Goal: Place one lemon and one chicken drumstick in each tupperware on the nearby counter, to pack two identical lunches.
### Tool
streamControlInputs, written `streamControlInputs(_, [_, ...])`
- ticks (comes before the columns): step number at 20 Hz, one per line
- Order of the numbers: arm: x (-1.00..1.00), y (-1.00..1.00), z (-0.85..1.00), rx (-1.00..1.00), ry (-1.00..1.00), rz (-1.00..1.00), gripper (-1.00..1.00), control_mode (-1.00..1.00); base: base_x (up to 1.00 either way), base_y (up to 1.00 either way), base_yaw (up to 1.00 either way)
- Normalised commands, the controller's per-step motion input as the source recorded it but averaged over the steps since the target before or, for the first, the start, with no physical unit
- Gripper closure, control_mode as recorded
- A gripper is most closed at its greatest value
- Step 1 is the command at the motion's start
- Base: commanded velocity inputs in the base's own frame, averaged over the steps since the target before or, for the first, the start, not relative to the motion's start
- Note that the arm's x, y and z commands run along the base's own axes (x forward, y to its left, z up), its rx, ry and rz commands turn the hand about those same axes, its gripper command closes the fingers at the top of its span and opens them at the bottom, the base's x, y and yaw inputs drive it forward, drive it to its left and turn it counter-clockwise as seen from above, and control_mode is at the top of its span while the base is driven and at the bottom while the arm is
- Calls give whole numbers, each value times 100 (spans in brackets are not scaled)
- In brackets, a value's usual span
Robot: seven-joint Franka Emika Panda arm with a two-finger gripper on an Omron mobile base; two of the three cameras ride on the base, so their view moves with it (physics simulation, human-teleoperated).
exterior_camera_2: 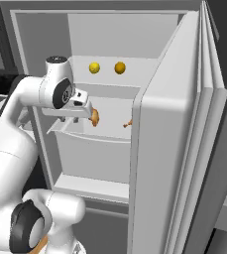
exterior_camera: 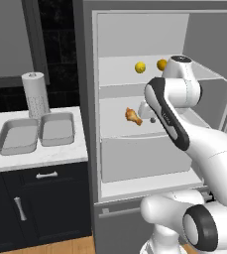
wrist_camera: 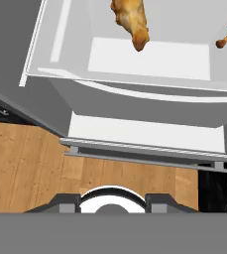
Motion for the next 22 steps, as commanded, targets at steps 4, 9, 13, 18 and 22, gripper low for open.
streamControlInputs(4, [0, -1, -14, 0, -6, 0, -100, -100, 0, 0, 0])
streamControlInputs(9, [3, 0, -49, 0, -17, 0, -100, -100, 0, 0, 0])
streamControlInputs(13, [39, 0, -42, 0, -18, 0, -100, -100, 0, 0, 0])
streamControlInputs(18, [48, -7, -33, 1, -12, 1, -100, -100, 0, 0, 0])
streamControlInputs(22, [48, -30, -6, 1, 0, 3, -100, -100, 0, 0, 0])
